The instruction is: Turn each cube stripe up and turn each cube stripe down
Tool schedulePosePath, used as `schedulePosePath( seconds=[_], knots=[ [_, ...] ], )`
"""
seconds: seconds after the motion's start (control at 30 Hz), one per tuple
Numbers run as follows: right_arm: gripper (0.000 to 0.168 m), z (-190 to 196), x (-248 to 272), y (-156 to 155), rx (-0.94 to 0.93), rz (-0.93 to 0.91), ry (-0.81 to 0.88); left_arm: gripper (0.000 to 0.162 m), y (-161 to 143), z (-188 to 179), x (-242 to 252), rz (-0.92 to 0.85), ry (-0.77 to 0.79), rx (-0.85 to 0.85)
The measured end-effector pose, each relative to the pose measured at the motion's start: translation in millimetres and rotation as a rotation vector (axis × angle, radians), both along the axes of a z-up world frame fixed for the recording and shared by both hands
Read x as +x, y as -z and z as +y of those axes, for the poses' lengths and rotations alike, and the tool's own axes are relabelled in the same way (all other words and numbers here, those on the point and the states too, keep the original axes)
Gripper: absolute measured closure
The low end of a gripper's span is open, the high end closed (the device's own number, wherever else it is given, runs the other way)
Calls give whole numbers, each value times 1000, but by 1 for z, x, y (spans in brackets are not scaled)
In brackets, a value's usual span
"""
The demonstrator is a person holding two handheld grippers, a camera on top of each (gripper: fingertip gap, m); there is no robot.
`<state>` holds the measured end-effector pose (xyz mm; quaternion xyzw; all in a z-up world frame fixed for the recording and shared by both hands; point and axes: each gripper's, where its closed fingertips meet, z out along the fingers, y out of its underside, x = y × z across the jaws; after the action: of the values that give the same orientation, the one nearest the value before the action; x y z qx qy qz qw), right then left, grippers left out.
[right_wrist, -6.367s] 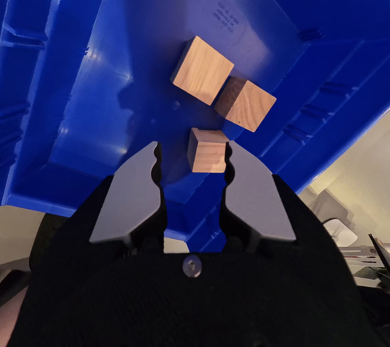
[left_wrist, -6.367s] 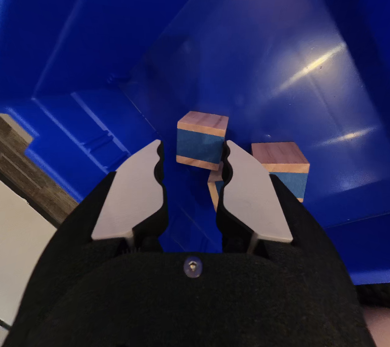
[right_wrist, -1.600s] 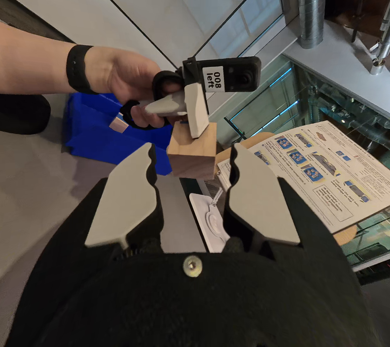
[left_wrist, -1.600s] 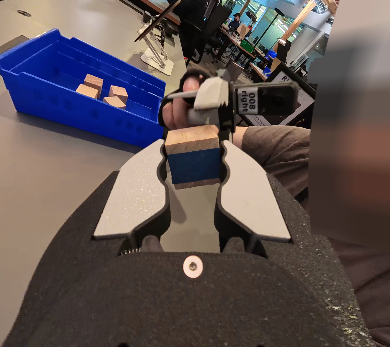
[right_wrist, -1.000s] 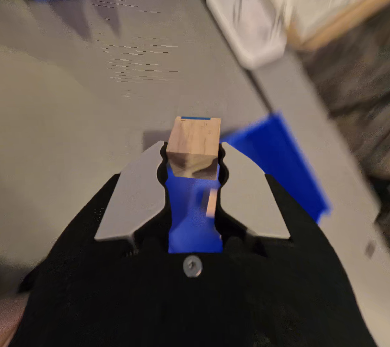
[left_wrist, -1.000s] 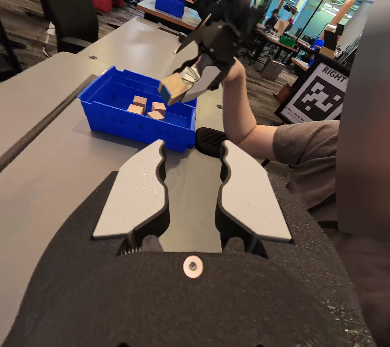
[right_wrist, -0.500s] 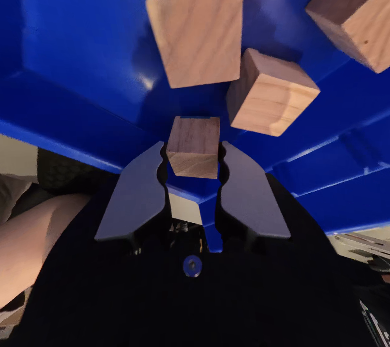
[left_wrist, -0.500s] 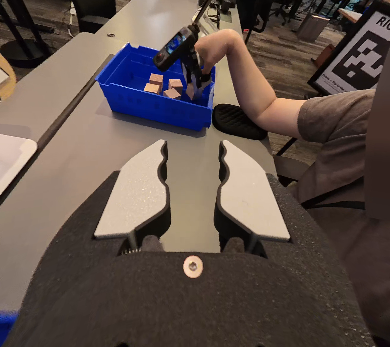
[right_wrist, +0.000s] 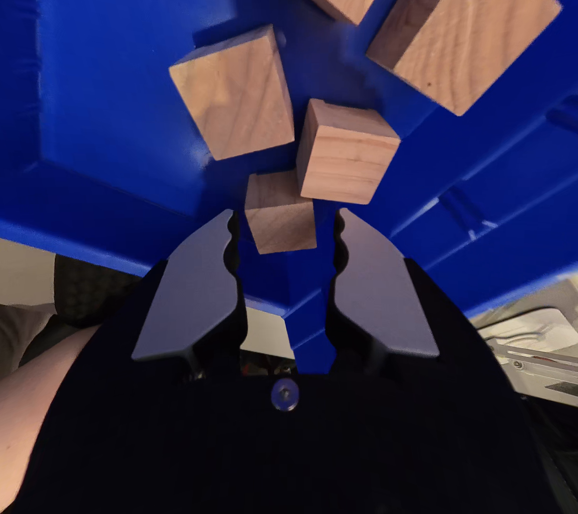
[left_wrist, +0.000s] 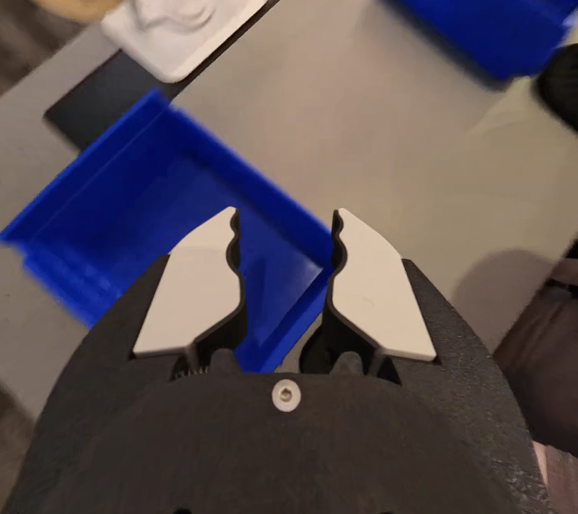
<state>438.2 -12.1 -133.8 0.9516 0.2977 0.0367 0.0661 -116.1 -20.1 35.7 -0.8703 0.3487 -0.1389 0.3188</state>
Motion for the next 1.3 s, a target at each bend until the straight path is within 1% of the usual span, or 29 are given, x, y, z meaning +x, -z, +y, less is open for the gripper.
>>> schedulePosePath(
  seconds=[0.07, 0.13, 0.17, 0.23, 0.3, 0.4, 0.47, 0.57, 0.7, 0.83, 1.07, 1.13, 1.3],
  knots=[
    [107, 3, -1, -10, 51, -2, -15, 106, 25, 7, -35, 106, -181, -106],
    [106, 5, -3, -20, 97, -16, -33, 107, 53, 7, -62, 183, -308, -241],
    [106, 5, -6, -26, 119, -18, -46, 107, 64, 10, -73, 221, -355, -280],
    [107, 4, -13, -38, 170, -14, -87, 107, 81, 18, -85, 249, -393, -334],
    [106, 1, -31, -55, 236, 48, -160, 107, 96, 25, -92, 274, -403, -369],
    [106, -3, -71, -93, 406, 186, -299, 109, 114, 26, -100, 307, -414, -440],
    [106, -7, -95, -117, 523, 250, -403, 106, 123, 27, -108, 356, -439, -469],
    [106, -20, -127, -137, 614, 297, -563, 106, 133, 31, -112, 385, -444, -486],
    [100, -42, -155, -140, 606, 328, -717, 105, 142, 33, -127, 476, -489, -496],
    [100, -54, -171, -140, 601, 342, -800, 105, 148, 34, -134, 511, -509, -509],
    [99, -52, -169, -133, 576, 310, -802, 103, 165, 29, -133, 506, -496, -591],
    [99, -51, -170, -131, 567, 312, -805, 110, 171, 27, -129, 483, -491, -628],
    [99, -51, -167, -122, 525, 279, -807, 117, 178, 25, -135, 538, -487, -654]
  ],
)
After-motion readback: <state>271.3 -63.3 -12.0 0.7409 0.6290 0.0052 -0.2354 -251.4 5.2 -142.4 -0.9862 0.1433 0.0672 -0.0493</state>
